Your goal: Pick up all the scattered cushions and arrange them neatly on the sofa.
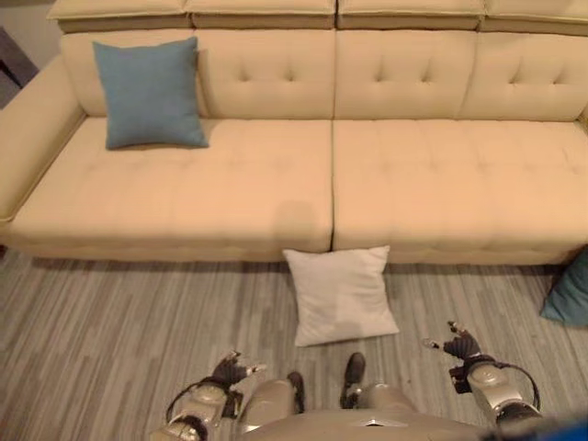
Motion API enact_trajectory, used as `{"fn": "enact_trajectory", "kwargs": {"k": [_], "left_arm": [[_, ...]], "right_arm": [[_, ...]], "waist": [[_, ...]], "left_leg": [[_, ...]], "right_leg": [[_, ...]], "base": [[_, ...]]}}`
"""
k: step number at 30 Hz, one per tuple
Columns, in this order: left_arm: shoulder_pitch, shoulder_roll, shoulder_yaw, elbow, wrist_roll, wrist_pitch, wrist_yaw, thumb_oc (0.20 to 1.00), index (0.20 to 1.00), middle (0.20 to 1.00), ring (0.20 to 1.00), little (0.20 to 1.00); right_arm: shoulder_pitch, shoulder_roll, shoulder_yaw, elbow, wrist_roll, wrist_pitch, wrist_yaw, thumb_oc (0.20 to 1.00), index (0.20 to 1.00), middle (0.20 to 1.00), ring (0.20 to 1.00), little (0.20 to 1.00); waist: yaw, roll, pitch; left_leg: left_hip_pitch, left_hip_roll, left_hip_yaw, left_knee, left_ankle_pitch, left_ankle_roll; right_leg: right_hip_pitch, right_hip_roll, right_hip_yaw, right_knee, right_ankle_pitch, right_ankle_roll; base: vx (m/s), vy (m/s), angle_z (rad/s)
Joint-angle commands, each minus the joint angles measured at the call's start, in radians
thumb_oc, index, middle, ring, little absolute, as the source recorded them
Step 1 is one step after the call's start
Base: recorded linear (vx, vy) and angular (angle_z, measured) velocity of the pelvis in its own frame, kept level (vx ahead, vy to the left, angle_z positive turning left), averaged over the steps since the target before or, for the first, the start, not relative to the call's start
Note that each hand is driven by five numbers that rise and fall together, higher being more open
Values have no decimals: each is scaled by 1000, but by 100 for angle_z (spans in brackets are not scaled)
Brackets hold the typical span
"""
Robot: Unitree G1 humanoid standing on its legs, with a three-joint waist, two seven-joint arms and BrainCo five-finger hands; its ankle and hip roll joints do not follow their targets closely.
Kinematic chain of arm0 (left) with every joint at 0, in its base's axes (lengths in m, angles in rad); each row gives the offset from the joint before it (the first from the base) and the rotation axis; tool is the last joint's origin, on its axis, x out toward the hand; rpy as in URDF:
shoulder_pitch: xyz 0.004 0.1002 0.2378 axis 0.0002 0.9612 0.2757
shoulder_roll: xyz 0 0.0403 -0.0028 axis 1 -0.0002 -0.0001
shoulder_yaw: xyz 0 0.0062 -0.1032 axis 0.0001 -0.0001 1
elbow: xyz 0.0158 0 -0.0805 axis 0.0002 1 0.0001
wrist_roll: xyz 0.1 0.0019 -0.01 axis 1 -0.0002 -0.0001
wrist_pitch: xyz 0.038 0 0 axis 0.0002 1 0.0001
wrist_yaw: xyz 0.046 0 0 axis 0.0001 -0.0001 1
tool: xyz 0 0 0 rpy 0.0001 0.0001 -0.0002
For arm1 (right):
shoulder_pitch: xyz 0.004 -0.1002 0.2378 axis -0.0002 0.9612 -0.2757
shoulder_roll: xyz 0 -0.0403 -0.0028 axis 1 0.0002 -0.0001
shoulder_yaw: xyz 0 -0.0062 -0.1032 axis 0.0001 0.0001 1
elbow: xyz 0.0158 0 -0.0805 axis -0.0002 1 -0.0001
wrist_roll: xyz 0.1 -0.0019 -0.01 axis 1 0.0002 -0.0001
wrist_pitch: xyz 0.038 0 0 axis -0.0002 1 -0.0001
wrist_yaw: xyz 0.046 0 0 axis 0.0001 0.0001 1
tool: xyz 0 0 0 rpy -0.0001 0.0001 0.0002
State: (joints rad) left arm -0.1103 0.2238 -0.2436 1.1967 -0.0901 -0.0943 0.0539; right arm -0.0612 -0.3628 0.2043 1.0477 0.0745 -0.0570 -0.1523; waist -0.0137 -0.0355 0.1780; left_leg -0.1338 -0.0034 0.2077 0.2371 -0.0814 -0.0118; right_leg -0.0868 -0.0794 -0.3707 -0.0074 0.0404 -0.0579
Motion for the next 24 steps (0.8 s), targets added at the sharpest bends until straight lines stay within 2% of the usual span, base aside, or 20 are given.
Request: {"fn": "enact_trajectory", "kwargs": {"k": [1, 2, 4, 5, 6, 7, 8, 9, 10, 11, 12, 13, 14, 15, 17, 19, 21, 24], "left_arm": [[53, 18, 13, 15, -3, -4, 29, 1000, 1000, 1000, 1000, 1000], [63, 14, 21, 29, -9, -1, 25, 1000, 1000, 1000, 1000, 1000], [71, 16, 32, 35, -14, 0, 25, 1000, 1000, 1000, 1000, 1000], [78, 23, 44, 36, -25, 1, 24, 1000, 1000, 1000, 1000, 1000], [72, 30, 44, 31, -27, 2, 26, 1000, 1000, 1000, 1000, 1000], [72, 30, 44, 31, -27, 2, 26, 1000, 1000, 1000, 1000, 1000], [59, 44, 44, 20, -28, -2, 28, 1000, 1000, 1000, 1000, 1000], [59, 44, 44, 20, -28, -2, 27, 1000, 1000, 1000, 1000, 1000], [48, 51, 47, 9, -34, -9, 33, 1000, 1000, 1000, 1000, 1000], [48, 51, 47, 9, -34, -9, 33, 1000, 1000, 1000, 1000, 1000], [36, 60, 47, 2, -40, -15, 42, 1000, 1000, 1000, 1000, 1000], [36, 60, 47, 2, -40, -15, 42, 1000, 1000, 1000, 1000, 1000], [33, 63, 51, -20, -60, -25, 43, 1000, 1000, 1000, 1000, 1000], [21, 64, 54, -42, -88, -34, 54, 1000, 1000, 1000, 1000, 1000], [-1, 68, 45, -88, -120, -47, 61, 1000, 1000, 1000, 1000, 1000], [-10, 69, 42, -108, -129, -52, 65, 1000, 1000, 1000, 1000, 1000], [-46, 68, 29, -155, -160, -64, 78, 1000, 1000, 1000, 1000, 1000], [-64, 65, 17, -164, -168, -66, 86, 1000, 1000, 1000, 1000, 1000]], "right_arm": [[-17, -28, -5, 15, 1, -19, -17, 1000, 1000, 1000, 1000, 1000], [-23, -21, -2, 20, -2, -19, -16, 1000, 1000, 1000, 1000, 1000], [-27, -17, -1, 19, -6, -19, -14, 1000, 1000, 1000, 1000, 1000], [-40, -11, 11, 14, -11, -20, -12, 1000, 1000, 1000, 1000, 1000], [-53, -10, 16, 7, -12, -20, -10, 1000, 1000, 1000, 1000, 1000], [-54, -10, 16, 7, -12, -20, -10, 1000, 1000, 1000, 1000, 1000], [-73, -11, 22, -18, -10, -22, -11, 1000, 1000, 1000, 1000, 1000], [-73, -11, 22, -19, -10, -22, -11, 1000, 1000, 1000, 1000, 1000], [-82, -15, 25, -31, -7, -25, -11, 1000, 1000, 1000, 1000, 1000], [-83, -15, 25, -31, -7, -25, -11, 1000, 1000, 1000, 1000, 1000], [-84, -24, 25, -42, -8, -26, -14, 1000, 1000, 1000, 1000, 1000], [-84, -25, 25, -42, -8, -26, -14, 1000, 1000, 1000, 1000, 1000], [-74, -24, 18, -47, -3, -26, -8, 1000, 1000, 1000, 1000, 1000], [-83, -30, 18, -55, 0, -28, -16, 1000, 1000, 1000, 1000, 1000], [-84, -44, 16, -90, 11, -36, -24, 1000, 1000, 1000, 1000, 1000], [-85, -51, 14, -103, 15, -41, -29, 1000, 1000, 1000, 1000, 1000], [-102, -73, 12, -127, 25, -47, -42, 1000, 1000, 1000, 1000, 1000], [-117, -75, 18, -125, 29, -48, -45, 1000, 1000, 1000, 1000, 1000]], "waist": [[25, 8, -34], [34, 7, -38], [41, 7, -45], [53, 7, -41], [50, 8, -29], [50, 8, -33], [42, 9, -13], [43, 9, -13], [39, 13, -4], [39, 13, -4], [32, 11, 4], [31, 12, 5], [30, -2, 4], [33, -5, 15], [26, -8, 36], [21, -3, 44], [10, 12, 72], [4, 20, 79]], "left_leg": [[15, 15, -56, -119, 62, -21], [34, 0, -98, -141, 61, -16], [51, -2, -95, -156, 59, -6], [82, -6, -99, -184, 59, 10], [84, -3, -96, -185, 64, 18], [79, -3, -96, -186, 66, 18], [79, 1, -109, -182, 61, 25], [79, 1, -108, -181, 60, 25], [77, 2, -125, -179, 54, 24], [78, 3, -125, -178, 53, 24], [75, 3, -138, -174, 46, 15], [76, 4, -140, -174, 45, 14], [71, -1, -153, -163, 33, 4], [49, 14, -153, -151, 40, -13], [0, 30, -169, -131, 54, -32], [-22, 37, -178, -125, 61, -39], [-71, 59, -197, -130, 90, -51], [-80, 72, -201, -140, 99, -55]], "right_leg": [[85, -18, 87, 55, -51, 132], [88, -18, 96, 77, -58, 136], [86, -20, 103, 94, -59, 143], [61, -31, 115, 171, -54, 158], [15, -37, 133, 246, -25, 178], [11, -37, 133, 244, -22, 178], [-41, -31, 200, 285, -19, 194], [-42, -30, 202, 287, -20, 194], [-63, -36, 245, 243, -22, 183], [-63, -36, 245, 243, -22, 182], [-80, -56, 273, 190, -2, 179], [-78, -55, 272, 189, -3, 179], [-45, -69, 280, 127, 0, 184], [-56, -76, 249, 129, 4, 182], [-82, -72, 231, 135, 3, 173], [-98, -73, 212, 145, -3, 166], [-147, -69, 175, 170, -19, 149], [-170, -59, 171, 188, -34, 141]], "base": [[127, 91, -52], [125, 91, -64], [121, 96, -44], [109, 120, -25], [53, 81, -43], [-19, 13, -57], [-14, -13, -41], [16, -69, -11], [28, -57, 2], [94, -160, -11], [68, -105, -9], [137, -220, 5], [58, -241, 54], [25, -319, 58], [-78, -251, 44], [-71, -159, 50], [-92, -166, 27], [-7, -116, 26]]}}
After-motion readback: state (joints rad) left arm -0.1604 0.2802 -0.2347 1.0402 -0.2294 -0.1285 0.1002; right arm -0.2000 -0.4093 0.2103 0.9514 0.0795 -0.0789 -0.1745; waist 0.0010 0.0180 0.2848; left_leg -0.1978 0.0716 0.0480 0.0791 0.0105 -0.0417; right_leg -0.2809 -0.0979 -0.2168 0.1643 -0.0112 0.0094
